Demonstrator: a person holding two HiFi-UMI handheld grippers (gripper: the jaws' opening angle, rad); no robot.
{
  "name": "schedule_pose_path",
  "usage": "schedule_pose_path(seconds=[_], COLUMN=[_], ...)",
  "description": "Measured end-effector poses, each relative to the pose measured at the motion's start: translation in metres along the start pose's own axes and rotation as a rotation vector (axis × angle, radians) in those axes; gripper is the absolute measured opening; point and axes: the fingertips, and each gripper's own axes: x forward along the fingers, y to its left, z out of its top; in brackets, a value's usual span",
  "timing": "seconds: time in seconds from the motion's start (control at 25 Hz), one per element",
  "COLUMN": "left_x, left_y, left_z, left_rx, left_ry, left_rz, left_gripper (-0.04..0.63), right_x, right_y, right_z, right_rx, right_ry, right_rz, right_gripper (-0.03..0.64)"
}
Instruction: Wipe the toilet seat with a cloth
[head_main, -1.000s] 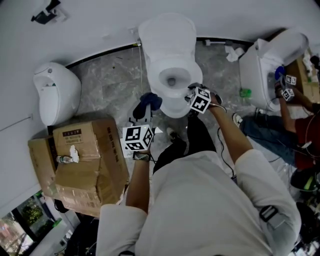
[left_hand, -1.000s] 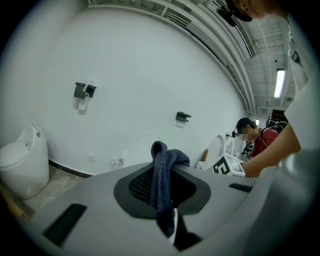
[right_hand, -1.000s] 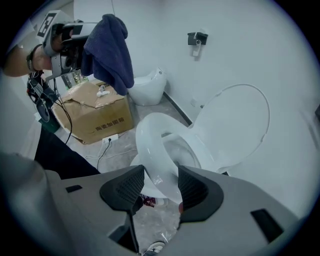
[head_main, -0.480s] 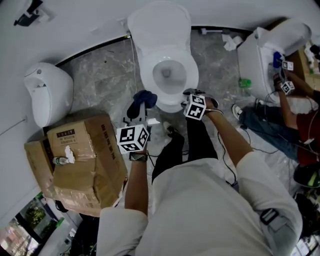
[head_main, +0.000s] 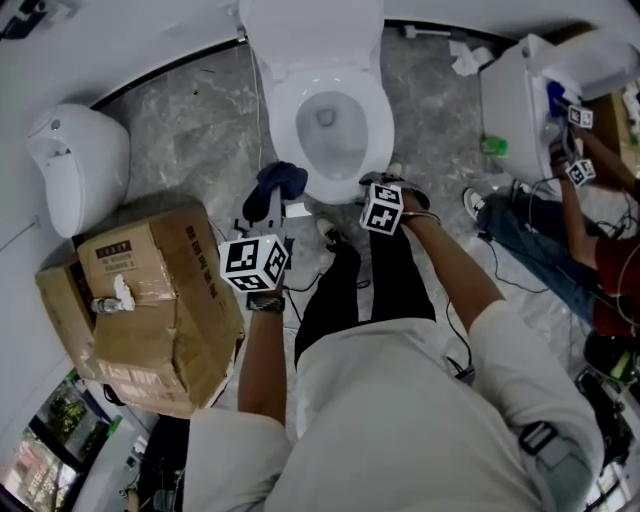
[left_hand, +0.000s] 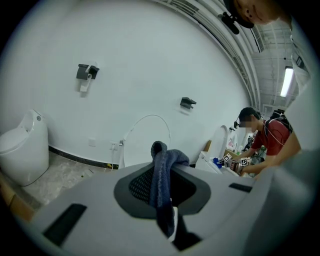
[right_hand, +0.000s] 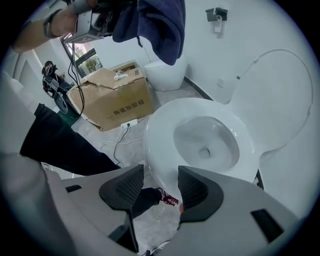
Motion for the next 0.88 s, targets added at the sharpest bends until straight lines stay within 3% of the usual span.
schedule_pose_path(seconds=[0.56, 0.88], left_x=[0.049, 0.076], left_y=[0.016, 0.036], left_z=[-0.045, -0.056], left_rx=[-0.04, -0.054], left_ry=[0.056, 0.061], left_rz=[0.005, 0.022], left_gripper=[0.035, 0.035], right_x=[0.076, 0.118], right_y=[0.017, 0.013], right_z=[-0.036, -0.051], right_rx=[-0.016, 0.047], right_ry=[0.071, 0.114], right_rz=[0.058, 0.08], right_gripper=[0.219, 0.216])
